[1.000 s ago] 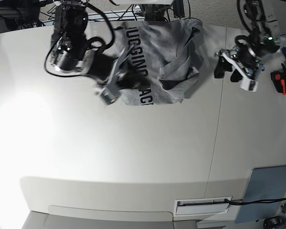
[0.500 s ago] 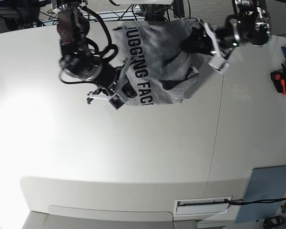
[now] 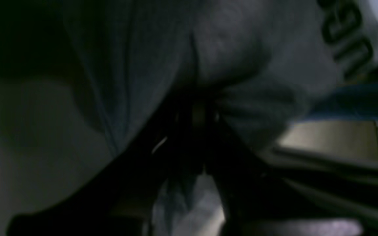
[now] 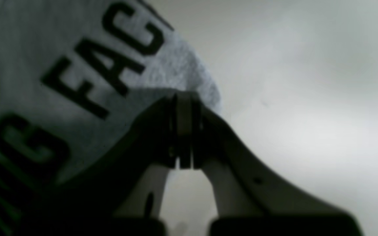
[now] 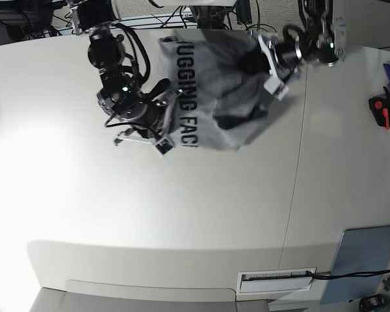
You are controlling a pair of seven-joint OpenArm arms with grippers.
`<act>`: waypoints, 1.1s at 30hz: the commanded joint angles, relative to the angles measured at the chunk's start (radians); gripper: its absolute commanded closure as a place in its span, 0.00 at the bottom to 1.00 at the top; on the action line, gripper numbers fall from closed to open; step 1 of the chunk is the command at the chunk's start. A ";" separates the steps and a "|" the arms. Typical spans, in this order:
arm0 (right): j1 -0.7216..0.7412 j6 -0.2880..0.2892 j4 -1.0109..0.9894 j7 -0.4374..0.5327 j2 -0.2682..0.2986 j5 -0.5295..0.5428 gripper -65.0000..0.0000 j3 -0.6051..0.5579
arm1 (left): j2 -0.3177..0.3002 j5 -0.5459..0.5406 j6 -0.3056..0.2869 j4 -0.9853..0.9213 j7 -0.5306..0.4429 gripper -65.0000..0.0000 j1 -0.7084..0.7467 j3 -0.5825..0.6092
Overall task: Fold the T-shirt properly
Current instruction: 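Hold the folded bundle with both grippers and flatten it, printed side up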
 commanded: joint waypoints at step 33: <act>-0.106 0.035 0.199 0.012 0.021 0.057 1.00 -0.045 | -0.006 -0.013 -0.086 -0.200 -0.055 0.92 -0.312 -0.003</act>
